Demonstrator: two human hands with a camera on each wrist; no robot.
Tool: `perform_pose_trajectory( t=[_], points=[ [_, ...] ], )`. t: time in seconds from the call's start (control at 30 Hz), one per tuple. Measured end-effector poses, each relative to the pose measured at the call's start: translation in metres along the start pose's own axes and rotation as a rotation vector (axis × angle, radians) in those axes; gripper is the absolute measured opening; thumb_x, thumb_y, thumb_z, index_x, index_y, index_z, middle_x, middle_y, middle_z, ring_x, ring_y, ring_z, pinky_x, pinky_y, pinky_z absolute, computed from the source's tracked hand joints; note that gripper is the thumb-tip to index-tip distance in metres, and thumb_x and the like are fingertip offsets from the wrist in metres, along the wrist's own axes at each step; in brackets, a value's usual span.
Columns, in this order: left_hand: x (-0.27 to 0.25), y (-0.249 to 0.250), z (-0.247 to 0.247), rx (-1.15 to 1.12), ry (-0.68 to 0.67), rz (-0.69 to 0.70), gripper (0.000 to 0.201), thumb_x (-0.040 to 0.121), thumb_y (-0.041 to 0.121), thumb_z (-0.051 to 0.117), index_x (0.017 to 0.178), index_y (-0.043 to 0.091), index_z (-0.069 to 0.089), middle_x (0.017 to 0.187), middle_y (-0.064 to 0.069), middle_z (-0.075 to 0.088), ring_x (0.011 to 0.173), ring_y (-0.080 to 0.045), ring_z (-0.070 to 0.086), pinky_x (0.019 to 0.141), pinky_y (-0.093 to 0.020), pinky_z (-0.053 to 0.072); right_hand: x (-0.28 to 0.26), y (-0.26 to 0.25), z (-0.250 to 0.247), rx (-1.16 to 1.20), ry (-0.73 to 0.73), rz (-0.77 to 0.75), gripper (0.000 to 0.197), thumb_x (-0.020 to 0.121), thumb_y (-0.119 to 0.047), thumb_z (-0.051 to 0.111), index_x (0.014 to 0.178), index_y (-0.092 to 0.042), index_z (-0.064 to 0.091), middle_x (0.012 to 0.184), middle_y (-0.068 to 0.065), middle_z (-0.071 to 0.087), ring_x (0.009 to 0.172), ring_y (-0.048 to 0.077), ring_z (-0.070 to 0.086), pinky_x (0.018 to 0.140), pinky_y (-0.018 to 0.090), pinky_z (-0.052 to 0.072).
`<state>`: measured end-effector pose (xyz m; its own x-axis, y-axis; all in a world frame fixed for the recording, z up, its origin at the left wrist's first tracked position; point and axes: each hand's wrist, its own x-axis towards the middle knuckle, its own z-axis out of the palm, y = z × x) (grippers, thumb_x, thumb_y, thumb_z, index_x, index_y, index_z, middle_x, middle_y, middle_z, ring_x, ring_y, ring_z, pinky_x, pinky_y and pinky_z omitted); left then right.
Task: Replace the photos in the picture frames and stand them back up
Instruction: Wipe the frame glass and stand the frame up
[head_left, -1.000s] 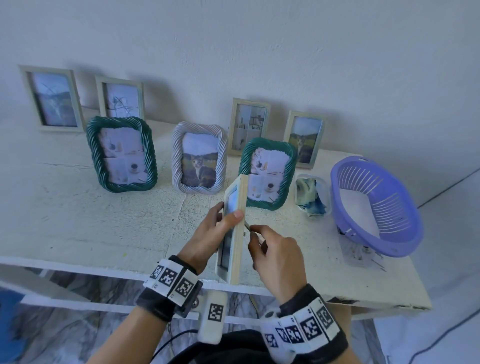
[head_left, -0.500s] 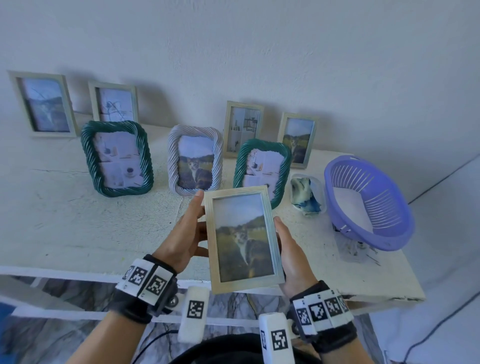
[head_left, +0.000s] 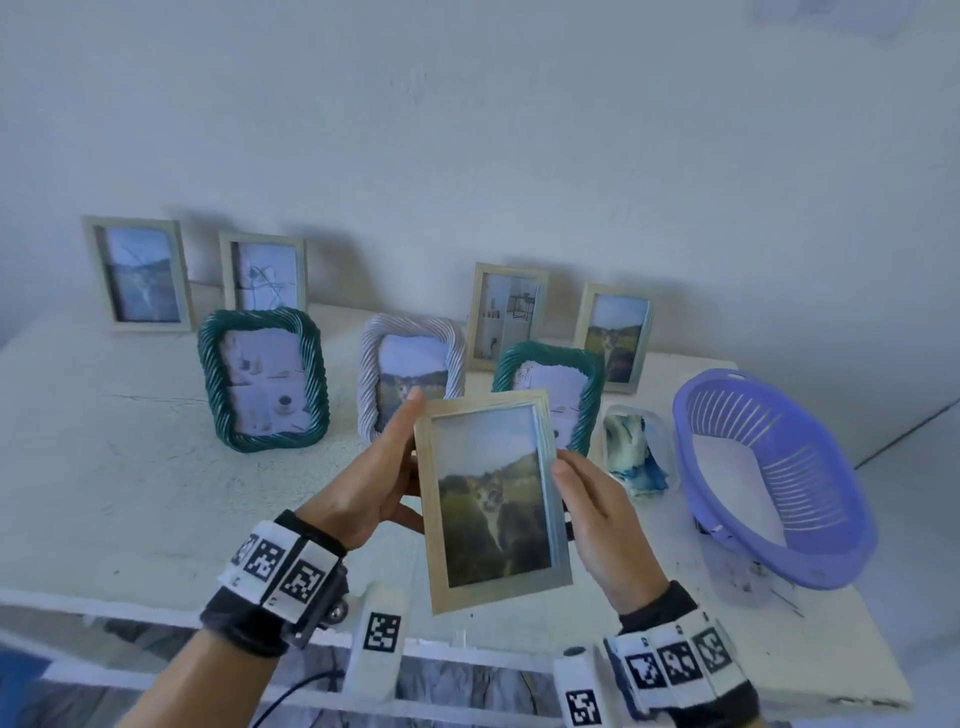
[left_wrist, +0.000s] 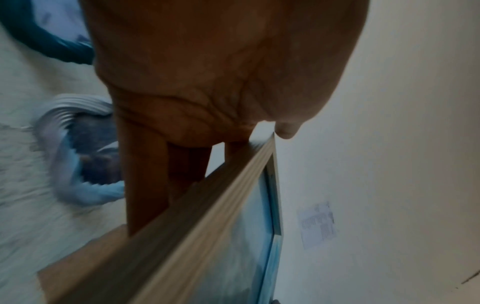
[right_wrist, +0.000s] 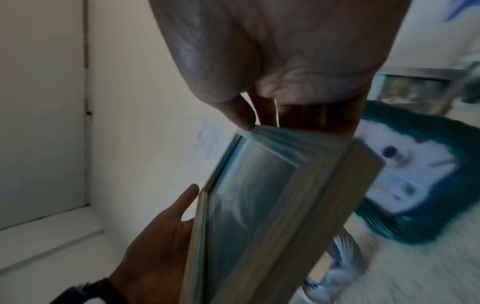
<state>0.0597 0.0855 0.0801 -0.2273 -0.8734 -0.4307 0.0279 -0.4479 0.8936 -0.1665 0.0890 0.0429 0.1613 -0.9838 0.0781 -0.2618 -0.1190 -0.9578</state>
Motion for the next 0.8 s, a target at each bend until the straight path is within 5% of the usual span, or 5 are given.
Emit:
perform_pose_trajectory(
  t=[0.07,0.23,0.4,0.63,0.8],
  points=[
    [0.003,0.019,-0.003,0.027,0.009,0.047,0.081,0.079,0.076,0.021,0.121,0.022,0.065,0.108,-0.019,0.071,0.101,-0.036,0.068,0.082,-0.057,0.055,0.014,-0.014,-0.005,-0.068,0.023,-0.106,0.020,0.100,-0.027,0.046,0.104,-0.019,0.064,0.095,0.011,0.065,0.089,0.030,0.059,0.080,0.044,0.047],
    [0.016,0.071,-0.018,0.088,0.066,0.132,0.080,0.091,0.069,0.018,0.117,0.010,0.065,0.095,-0.020,0.072,0.080,-0.032,0.069,0.070,-0.047,0.057,0.061,-0.050,-0.017,-0.229,0.051,-0.285,0.027,0.095,-0.031,0.050,0.110,-0.016,0.066,0.102,0.000,0.068,0.090,0.011,0.063,0.076,0.036,0.055],
    [0.035,0.133,-0.045,0.199,0.172,0.241,0.076,0.097,0.064,0.014,0.120,0.011,0.063,0.107,-0.019,0.071,0.095,-0.033,0.069,0.081,-0.050,0.055,0.132,-0.102,-0.021,-0.245,-0.020,-0.363,0.034,0.098,-0.023,0.053,0.132,-0.016,0.054,0.084,0.018,0.061,0.074,0.030,0.063,0.071,0.046,0.054],
    [0.079,0.205,-0.104,0.149,0.231,0.310,0.065,0.097,0.057,0.020,0.117,0.012,0.062,0.104,-0.015,0.067,0.093,-0.030,0.062,0.089,-0.050,0.050,0.234,-0.152,0.002,-0.295,-0.106,-0.348,0.044,0.097,-0.032,0.050,0.137,-0.015,0.050,0.101,0.001,0.066,0.076,0.019,0.070,0.078,0.041,0.059],
    [0.125,0.229,-0.151,0.133,0.130,0.210,0.055,0.095,0.051,0.025,0.112,0.013,0.060,0.094,-0.011,0.064,0.085,-0.026,0.061,0.081,-0.046,0.051,0.292,-0.155,0.030,-0.399,-0.139,-0.306,0.055,0.097,-0.035,0.048,0.147,-0.017,0.032,0.089,0.002,0.065,0.090,0.023,0.065,0.090,0.047,0.052]
  ],
)
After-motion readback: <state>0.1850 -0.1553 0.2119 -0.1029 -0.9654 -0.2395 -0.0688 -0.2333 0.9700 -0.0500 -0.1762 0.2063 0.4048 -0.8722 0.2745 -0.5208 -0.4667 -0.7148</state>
